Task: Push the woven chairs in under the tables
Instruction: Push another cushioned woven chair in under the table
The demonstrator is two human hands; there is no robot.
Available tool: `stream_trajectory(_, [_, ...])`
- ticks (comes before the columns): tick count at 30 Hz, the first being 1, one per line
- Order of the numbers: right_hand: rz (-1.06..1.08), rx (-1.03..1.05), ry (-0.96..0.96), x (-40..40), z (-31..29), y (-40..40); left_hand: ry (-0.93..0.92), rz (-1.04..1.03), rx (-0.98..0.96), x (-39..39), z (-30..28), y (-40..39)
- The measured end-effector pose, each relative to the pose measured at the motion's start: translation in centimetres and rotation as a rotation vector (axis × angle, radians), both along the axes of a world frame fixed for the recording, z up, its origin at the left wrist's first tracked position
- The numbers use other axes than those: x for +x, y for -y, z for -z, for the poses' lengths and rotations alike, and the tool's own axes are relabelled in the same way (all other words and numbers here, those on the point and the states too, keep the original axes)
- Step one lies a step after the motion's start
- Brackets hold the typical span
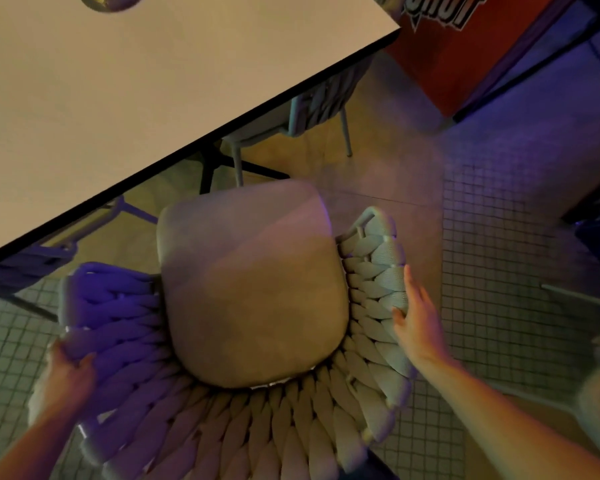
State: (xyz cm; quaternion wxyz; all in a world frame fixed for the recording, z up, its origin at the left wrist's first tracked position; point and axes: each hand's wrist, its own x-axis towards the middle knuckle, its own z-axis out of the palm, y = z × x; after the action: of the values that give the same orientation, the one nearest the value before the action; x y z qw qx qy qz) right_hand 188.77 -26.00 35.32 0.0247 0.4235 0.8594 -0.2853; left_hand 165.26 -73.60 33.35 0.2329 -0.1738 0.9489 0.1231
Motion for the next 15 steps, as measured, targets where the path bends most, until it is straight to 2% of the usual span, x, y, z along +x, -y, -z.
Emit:
stream_trajectory(7, [-0.064,-0.004,0.007,-1.8,0.1,-3.7,0.019,-0.019,-0.007,2.6,-1.9,-3.0])
stream_trajectory(15, [-0.169,0.005,-0.049,-4.8,0.1,-9.1,0.027,-0.161,-0.019,7.4,-2.5,-6.8])
